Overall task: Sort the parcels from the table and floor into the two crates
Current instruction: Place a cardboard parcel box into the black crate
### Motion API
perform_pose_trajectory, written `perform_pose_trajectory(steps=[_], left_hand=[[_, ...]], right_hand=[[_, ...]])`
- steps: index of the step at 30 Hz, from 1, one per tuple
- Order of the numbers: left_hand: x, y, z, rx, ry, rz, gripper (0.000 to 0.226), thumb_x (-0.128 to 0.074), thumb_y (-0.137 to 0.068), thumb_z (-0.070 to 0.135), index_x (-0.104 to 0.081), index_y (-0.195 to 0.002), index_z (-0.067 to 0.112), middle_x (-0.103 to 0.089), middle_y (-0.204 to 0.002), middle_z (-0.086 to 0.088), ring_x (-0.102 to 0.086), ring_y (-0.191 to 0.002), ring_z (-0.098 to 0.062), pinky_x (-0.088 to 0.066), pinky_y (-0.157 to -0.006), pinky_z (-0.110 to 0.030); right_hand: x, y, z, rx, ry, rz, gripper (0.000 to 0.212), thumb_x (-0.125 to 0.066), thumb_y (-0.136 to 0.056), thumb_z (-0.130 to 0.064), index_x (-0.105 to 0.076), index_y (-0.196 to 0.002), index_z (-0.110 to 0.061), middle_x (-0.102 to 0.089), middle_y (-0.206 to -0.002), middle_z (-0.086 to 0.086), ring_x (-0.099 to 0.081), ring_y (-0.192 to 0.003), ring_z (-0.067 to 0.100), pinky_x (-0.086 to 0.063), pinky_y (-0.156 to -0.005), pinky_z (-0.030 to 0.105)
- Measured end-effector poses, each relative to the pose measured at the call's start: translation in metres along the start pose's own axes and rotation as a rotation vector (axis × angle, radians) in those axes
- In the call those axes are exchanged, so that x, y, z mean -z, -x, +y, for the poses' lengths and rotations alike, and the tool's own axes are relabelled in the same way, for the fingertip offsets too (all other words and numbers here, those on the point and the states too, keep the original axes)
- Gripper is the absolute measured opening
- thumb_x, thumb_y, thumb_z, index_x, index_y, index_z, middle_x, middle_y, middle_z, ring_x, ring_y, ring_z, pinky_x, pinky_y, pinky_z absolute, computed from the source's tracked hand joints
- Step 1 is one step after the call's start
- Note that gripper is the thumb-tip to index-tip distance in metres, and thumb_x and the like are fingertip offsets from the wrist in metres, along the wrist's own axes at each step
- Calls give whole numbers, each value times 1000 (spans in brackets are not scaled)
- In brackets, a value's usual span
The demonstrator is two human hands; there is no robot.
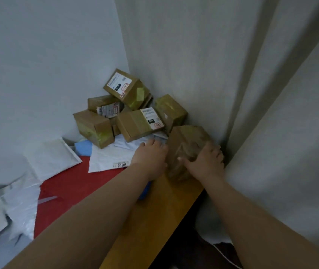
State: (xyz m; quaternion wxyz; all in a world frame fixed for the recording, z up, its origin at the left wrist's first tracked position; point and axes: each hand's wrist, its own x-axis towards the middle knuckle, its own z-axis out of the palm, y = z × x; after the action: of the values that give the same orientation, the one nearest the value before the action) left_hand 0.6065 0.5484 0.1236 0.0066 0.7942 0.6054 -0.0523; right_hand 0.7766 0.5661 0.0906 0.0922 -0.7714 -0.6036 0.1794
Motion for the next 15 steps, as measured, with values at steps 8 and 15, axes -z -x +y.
perform_pose_trajectory(steps=[8, 15], left_hand=[[-7, -24, -13, 80, -34, -74, 56, -51, -93, 38, -36, -143, 18, -39, -144, -11, -36, -130, -29, -37, -101, -41], [2, -15, -35, 173, 43, -72, 49, -43, -98, 39, -37, -142, 17, -46, -136, -10, -40, -126, -30, -42, -99, -42]], right_hand=[[-15, -42, 1, -19, 45, -80, 136, -65, -62, -80, 7, -152, -9, -12, -157, 20, -17, -143, 39, -21, -113, 50], [-13, -26, -11, 250, 37, 78, 126, -70, -59, -74, -7, -149, -13, -25, -148, 15, -27, -134, 33, -34, -104, 41]])
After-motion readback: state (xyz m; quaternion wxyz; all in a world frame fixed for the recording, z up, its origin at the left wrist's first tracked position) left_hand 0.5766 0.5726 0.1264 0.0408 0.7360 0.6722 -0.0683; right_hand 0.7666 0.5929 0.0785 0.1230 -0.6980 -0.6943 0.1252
